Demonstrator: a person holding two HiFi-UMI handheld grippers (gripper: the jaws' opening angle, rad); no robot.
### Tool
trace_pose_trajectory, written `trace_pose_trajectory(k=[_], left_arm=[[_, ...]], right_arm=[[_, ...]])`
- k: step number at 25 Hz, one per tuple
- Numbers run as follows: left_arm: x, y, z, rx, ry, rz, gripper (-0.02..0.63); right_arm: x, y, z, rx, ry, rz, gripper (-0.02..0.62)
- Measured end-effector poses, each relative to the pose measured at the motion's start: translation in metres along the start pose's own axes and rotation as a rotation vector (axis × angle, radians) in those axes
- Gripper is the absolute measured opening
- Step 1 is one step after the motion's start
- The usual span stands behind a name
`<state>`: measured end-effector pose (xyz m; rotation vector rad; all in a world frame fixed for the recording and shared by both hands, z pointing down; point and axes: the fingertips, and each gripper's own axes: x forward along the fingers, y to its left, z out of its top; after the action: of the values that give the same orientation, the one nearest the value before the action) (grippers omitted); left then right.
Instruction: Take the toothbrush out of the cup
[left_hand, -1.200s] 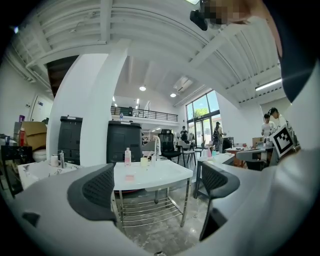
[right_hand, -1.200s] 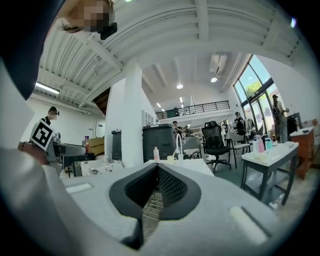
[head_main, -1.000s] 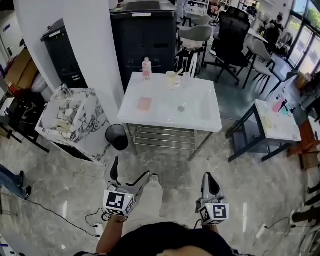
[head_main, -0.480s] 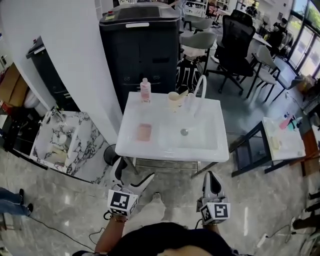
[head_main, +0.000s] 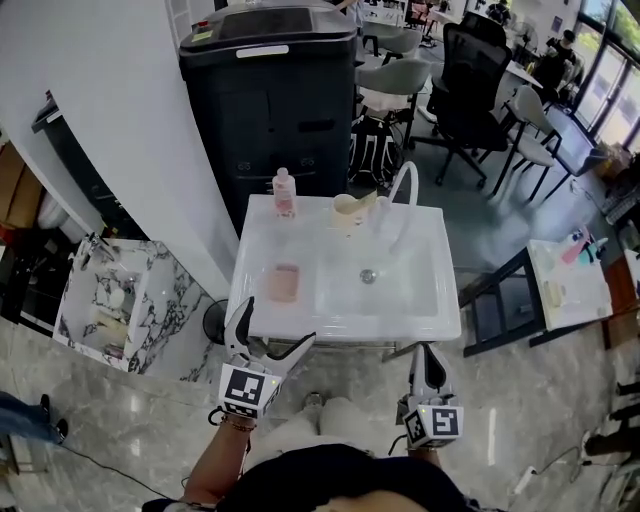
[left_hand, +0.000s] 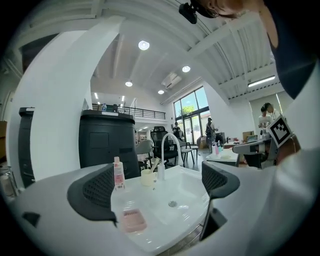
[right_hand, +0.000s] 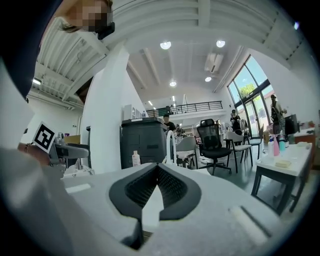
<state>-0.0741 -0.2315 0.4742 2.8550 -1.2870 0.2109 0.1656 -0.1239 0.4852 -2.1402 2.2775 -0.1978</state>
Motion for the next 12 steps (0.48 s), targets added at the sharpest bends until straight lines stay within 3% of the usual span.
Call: trace_pose_trajectory(k=[8,12], left_arm=[[0.081,0.011,0.012,0.065,-0.017,-0.034,0.52],[0.13,0.011,0.007,0.033,-0.011,-0.054,0.52]], right_arm=[[0.035,-0.021,0.006,-0.005,0.03,-0.016,0.003],[0.044,-0.042,0.012,-0.011,0.032,-0.04,0.003]])
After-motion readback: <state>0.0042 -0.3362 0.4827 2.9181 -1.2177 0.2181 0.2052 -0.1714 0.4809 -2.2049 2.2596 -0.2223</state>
